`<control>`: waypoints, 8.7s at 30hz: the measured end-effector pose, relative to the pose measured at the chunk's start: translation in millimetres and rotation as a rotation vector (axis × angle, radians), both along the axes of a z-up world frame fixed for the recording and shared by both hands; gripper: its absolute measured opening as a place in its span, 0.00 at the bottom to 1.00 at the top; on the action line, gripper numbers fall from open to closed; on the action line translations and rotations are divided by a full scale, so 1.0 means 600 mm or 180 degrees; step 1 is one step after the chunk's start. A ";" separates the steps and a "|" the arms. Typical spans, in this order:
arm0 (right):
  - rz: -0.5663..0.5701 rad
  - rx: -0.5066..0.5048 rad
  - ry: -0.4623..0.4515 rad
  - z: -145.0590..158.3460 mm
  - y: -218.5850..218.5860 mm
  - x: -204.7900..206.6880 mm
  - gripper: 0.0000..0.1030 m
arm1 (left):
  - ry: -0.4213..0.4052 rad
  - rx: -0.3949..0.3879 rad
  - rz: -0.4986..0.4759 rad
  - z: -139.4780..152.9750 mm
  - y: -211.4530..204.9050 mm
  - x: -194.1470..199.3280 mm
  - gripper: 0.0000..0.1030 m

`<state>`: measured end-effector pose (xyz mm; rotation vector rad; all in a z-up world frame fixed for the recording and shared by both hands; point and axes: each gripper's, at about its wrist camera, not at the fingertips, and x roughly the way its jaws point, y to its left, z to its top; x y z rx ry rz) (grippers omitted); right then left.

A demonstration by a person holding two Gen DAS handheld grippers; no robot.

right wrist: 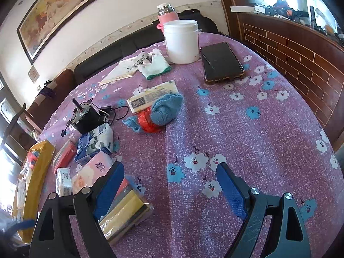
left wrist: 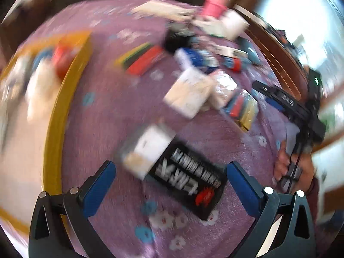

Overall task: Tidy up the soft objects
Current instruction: 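Grasp the black wet-wipe pack with the left gripper and lift it, then carry the black pack to the tray while the right gripper grasps the white tissue pack, then release the black pack and white tissue pack into the yellow tray, then move both grippers back over the remaining items on the table, then grasp the striped sponge pack with the left gripper while the right grasps another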

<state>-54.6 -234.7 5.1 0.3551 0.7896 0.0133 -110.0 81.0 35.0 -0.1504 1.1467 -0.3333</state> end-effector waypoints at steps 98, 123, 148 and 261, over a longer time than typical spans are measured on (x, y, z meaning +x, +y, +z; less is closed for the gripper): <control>0.1862 -0.0245 0.0175 0.113 0.530 0.021 0.45 | -0.1001 -0.0754 0.1644 0.074 0.484 -0.084 0.80; 0.1830 -0.0684 0.0267 0.080 0.641 0.084 0.77 | -0.1027 -0.0854 0.1583 0.062 0.514 -0.129 0.81; 0.0103 -0.0410 0.0060 0.061 0.078 -0.100 0.87 | -0.0582 -0.0443 -0.0031 0.055 0.125 -0.071 0.83; 0.0396 0.0088 0.0575 0.007 0.089 -0.036 0.96 | -0.0990 -0.0169 -0.0124 0.094 0.067 0.012 0.41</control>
